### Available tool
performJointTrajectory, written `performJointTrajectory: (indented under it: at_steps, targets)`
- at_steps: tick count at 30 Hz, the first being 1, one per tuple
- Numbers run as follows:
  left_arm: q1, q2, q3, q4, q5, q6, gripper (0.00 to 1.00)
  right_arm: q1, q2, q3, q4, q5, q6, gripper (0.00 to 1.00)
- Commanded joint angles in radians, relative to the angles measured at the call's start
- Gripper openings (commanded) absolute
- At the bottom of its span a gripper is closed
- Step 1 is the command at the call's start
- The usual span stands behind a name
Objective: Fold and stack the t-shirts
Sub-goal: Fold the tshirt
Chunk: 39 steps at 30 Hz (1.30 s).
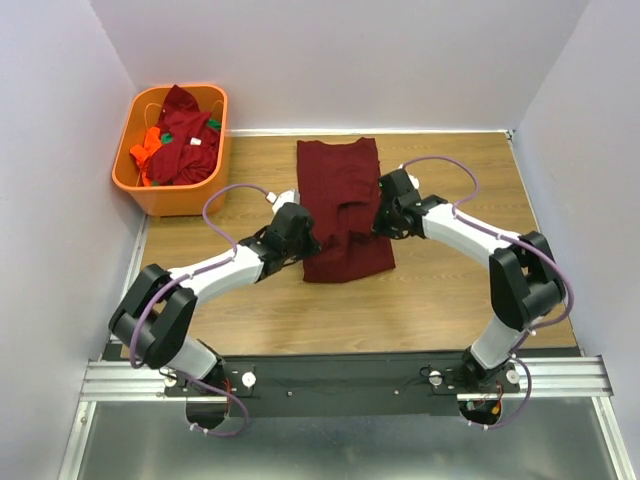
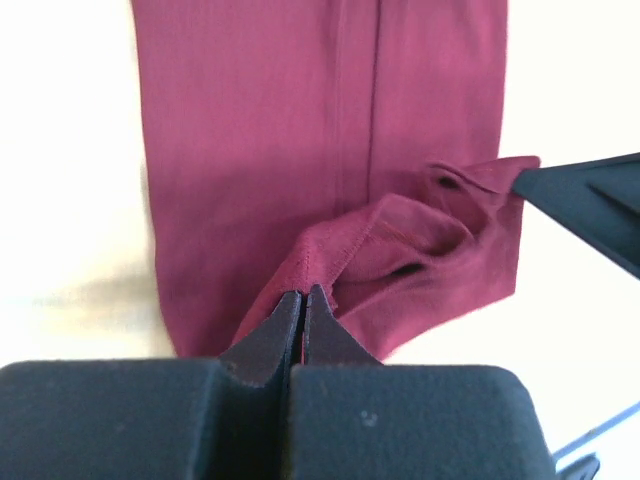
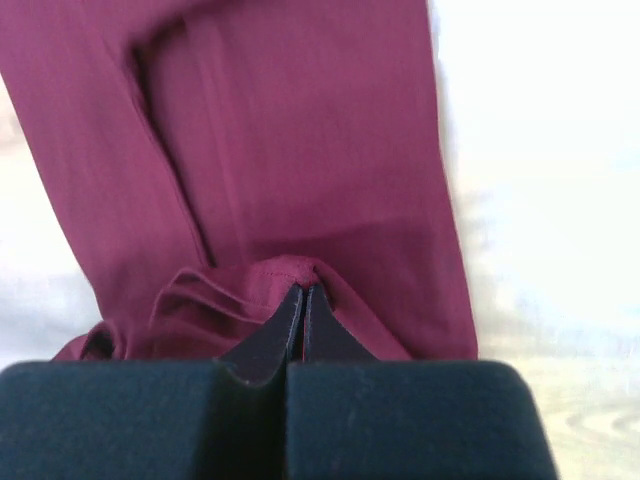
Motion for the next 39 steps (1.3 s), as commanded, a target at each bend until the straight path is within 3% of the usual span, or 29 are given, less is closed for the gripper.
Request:
performJointTrajectory:
  at_steps: [1,13,26,39]
  targets:
    - [0.038,0.060,0.081,0.051,-0.052,0.018,0.00,-0.036,0.088,0.107,0.029,0.089,-0.029,0.01]
    - [0.141,0.189,0.187,0.062,-0.032,0.042,0.00,-0.163,0.182,0.188,0.071,-0.009,-0.053,0.01]
    - [0.198,0.262,0.269,0.060,0.003,0.074,0.00,-0.188,0.273,0.313,0.089,-0.084,-0.058,0.01]
    - [0.256,0.419,0.459,0.056,0.092,0.162,0.00,-0.236,0.388,0.446,0.089,-0.123,-0.043,0.01]
